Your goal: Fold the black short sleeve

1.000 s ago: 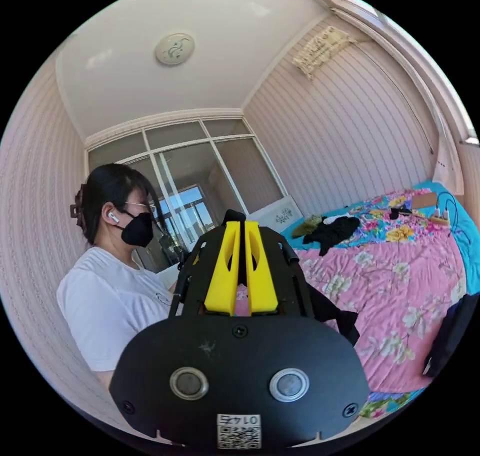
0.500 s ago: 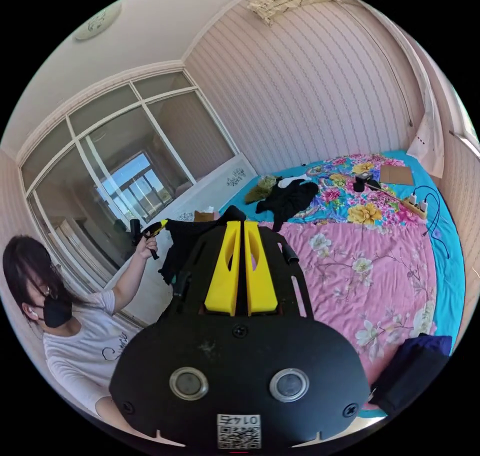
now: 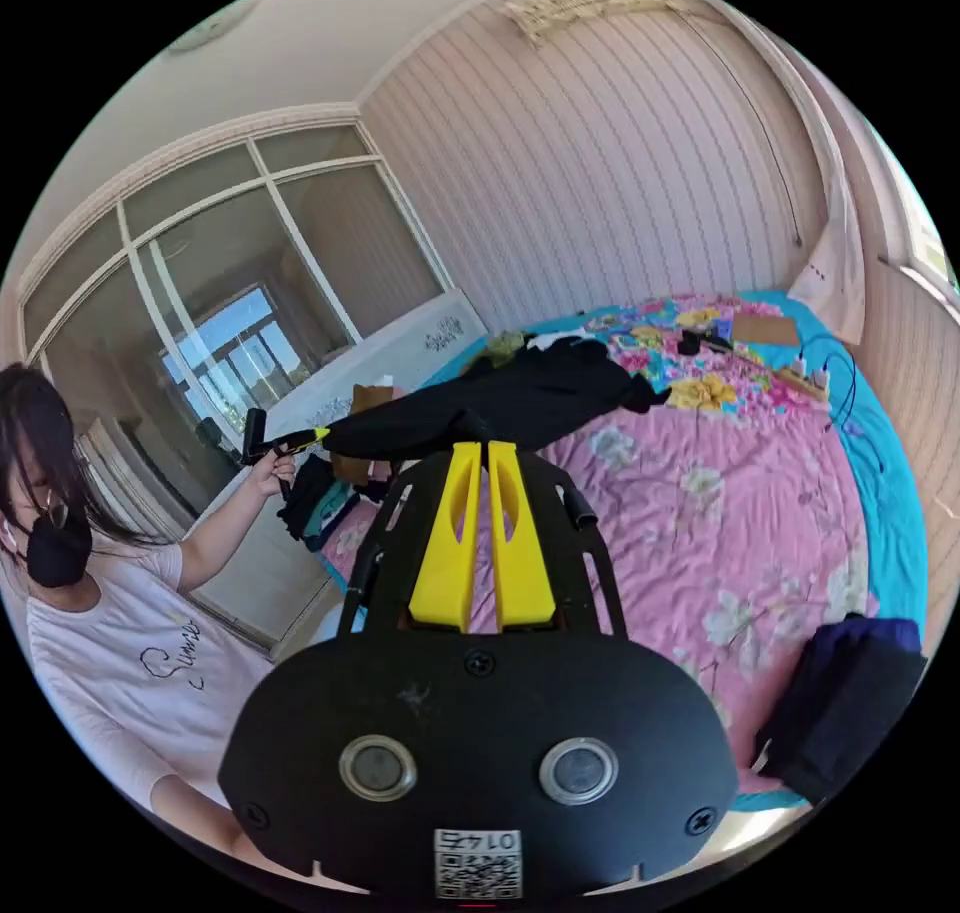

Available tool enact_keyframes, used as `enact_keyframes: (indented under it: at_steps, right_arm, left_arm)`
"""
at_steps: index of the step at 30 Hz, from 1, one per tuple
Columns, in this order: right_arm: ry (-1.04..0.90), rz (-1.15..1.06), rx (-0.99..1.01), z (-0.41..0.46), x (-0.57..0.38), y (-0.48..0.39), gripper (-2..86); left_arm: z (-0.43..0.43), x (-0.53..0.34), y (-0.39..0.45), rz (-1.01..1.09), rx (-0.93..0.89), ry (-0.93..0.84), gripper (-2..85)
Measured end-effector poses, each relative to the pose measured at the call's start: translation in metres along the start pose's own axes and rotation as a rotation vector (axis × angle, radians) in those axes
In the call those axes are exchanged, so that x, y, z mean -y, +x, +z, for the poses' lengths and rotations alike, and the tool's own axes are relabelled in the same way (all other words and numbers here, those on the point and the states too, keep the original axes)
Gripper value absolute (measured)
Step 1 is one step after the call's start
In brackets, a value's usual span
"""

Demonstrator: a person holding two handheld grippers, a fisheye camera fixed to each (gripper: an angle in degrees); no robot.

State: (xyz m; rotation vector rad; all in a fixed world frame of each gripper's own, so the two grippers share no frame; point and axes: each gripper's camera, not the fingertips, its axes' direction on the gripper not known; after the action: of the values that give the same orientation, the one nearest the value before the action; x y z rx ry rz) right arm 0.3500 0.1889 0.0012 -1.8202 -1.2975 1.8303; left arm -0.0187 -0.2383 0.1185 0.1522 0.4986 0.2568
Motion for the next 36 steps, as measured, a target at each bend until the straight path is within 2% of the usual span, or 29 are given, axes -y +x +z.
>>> enact_keyframes:
  at_steps: [3,7,9,17,25,31,36]
  right_arm:
    - [-0.130,0.223,0.024,0.051,-0.069,0.057,0.4]
    - [-0.164,0.501,0.048,0.087,-0.151,0.108,0.4]
    - [-0.174,0.564,0.066,0.094,-0.169,0.118,0.5]
    - [-0.265,0.591,0.060,0.110,-0.172,0.147,0.7]
    - [-0.277,0.632,-0.062,0.124,-0.157,0.181,2.5]
    - [-0.278,0.641,-0.167,0.124,-0.147,0.198,6.4]
    - [-0.243,0.637,-0.146,0.137,-0.135,0.212,9.5]
  left_arm:
    - [0.067,-0.074,-0.058,-0.165,-0.053,-0.136,-1.0]
    - [0.106,-0.134,-0.100,-0.345,-0.081,-0.207,-1.0]
    - [0.123,-0.153,-0.111,-0.373,-0.063,-0.291,-1.0]
    - [0.136,-0.164,-0.121,-0.327,-0.024,-0.308,-1.0]
    - [0.140,-0.177,-0.134,-0.353,0.081,-0.295,0.0]
    - [0.163,-0.180,-0.130,-0.292,0.146,-0.375,5.0]
    - [0.202,-0.177,-0.134,-0.317,0.142,-0.440,5.5]
